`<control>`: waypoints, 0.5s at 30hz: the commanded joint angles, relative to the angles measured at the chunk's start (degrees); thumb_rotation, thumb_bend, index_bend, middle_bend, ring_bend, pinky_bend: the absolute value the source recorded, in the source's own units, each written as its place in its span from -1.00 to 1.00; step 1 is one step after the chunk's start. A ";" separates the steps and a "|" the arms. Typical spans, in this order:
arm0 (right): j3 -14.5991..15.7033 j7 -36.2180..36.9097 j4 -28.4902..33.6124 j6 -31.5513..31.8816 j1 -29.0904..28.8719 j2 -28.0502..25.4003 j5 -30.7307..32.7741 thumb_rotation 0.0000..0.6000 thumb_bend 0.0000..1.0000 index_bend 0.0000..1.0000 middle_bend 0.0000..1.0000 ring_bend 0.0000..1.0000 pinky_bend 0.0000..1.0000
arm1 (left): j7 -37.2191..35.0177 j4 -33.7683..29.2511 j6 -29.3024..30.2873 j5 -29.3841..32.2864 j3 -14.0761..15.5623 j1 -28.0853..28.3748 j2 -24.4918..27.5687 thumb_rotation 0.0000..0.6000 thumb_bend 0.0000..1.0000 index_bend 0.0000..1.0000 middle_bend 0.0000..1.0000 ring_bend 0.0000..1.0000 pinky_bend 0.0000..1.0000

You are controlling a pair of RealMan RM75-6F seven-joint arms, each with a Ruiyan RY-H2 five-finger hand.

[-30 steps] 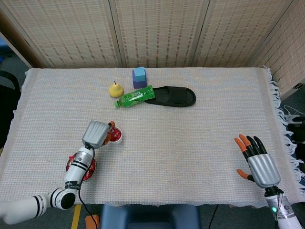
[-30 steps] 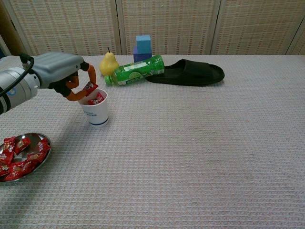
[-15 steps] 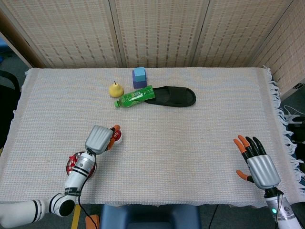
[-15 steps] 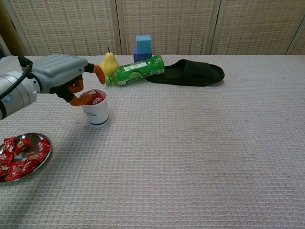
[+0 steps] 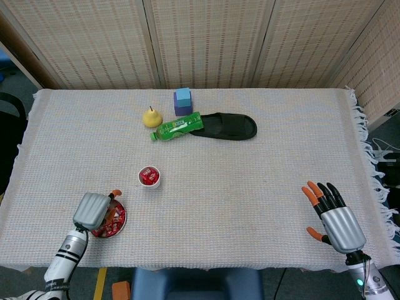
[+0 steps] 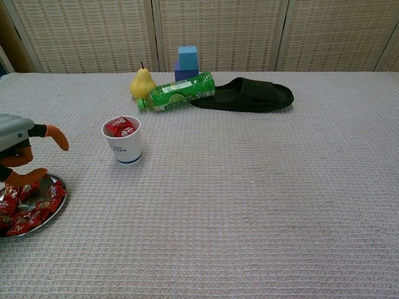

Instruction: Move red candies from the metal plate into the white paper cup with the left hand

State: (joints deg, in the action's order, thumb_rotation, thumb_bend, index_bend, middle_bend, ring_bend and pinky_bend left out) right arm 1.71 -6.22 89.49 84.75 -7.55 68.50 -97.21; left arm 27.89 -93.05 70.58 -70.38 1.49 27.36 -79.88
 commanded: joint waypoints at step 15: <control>0.52 -0.15 0.15 1.06 0.51 -0.10 -1.35 1.00 -0.88 -1.00 -1.00 -1.00 -1.00 | 2.91 9.19 -1.82 0.50 1.83 -3.49 -3.29 1.00 -0.17 -0.45 1.00 1.00 1.00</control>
State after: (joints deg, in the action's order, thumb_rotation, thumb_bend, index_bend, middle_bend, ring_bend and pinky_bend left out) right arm 2.23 -6.37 89.64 85.81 -7.04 68.40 -98.56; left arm 30.32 -84.61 69.10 -69.86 3.31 24.04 -82.56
